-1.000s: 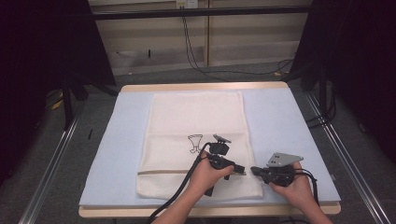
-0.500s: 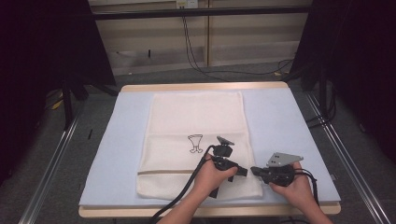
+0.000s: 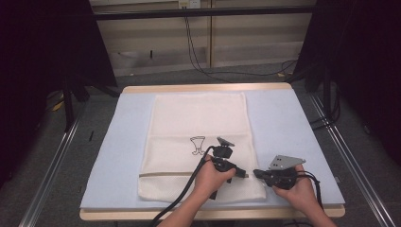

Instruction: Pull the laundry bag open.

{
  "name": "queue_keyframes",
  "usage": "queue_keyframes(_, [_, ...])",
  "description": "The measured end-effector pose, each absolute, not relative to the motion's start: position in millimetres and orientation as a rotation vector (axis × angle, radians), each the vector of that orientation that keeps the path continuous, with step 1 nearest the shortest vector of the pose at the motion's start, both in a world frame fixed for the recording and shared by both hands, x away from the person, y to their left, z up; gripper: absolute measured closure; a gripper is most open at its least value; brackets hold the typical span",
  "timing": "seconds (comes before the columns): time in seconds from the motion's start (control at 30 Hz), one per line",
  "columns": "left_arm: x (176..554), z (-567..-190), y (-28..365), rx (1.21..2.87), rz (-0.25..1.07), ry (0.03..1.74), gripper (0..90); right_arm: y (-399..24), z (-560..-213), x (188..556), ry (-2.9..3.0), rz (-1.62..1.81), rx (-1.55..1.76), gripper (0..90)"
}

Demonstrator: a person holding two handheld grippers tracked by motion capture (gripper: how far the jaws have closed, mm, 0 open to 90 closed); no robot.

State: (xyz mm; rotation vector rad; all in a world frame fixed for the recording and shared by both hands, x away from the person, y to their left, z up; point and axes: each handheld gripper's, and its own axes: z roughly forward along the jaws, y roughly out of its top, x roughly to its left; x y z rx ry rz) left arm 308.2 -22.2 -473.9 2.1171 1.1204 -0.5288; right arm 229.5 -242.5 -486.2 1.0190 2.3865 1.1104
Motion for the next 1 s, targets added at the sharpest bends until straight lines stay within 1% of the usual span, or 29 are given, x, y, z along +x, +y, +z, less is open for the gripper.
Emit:
queue_keyframes(0.33, [311,-467,-1,2.118,-0.525,1.115,87.4,-243,-486,230,2.392,1.115,1.032,90.0])
queue_keyframes(0.4, [311,-466,4,2.107,-0.542,1.107,87.4,-243,-486,230,2.393,1.116,1.032,90.0])
queue_keyframes(0.47, [311,-464,9,2.11,-0.521,1.113,87.4,-243,-486,230,2.394,1.115,1.034,90.0])
queue_keyframes(0.7, [313,-462,25,2.108,-0.513,1.099,87.4,-243,-486,231,2.399,1.117,1.034,90.0])
queue_keyframes(0.87, [313,-461,34,2.084,-0.519,1.124,87.4,-242,-485,231,2.397,1.112,1.045,90.0])
queue_keyframes(0.9, [313,-460,36,2.102,-0.514,1.112,87.4,-243,-485,231,2.4,1.114,1.04,90.0])
queue_keyframes(0.93, [313,-460,37,2.084,-0.511,1.123,87.4,-242,-485,231,2.4,1.115,1.035,90.0])
queue_keyframes(0.97, [314,-459,40,2.11,-0.505,1.103,87.4,-242,-485,231,2.397,1.114,1.035,90.0])
queue_keyframes(1.0, [313,-458,40,2.086,-0.507,1.121,87.4,-242,-486,231,2.397,1.114,1.036,90.0])
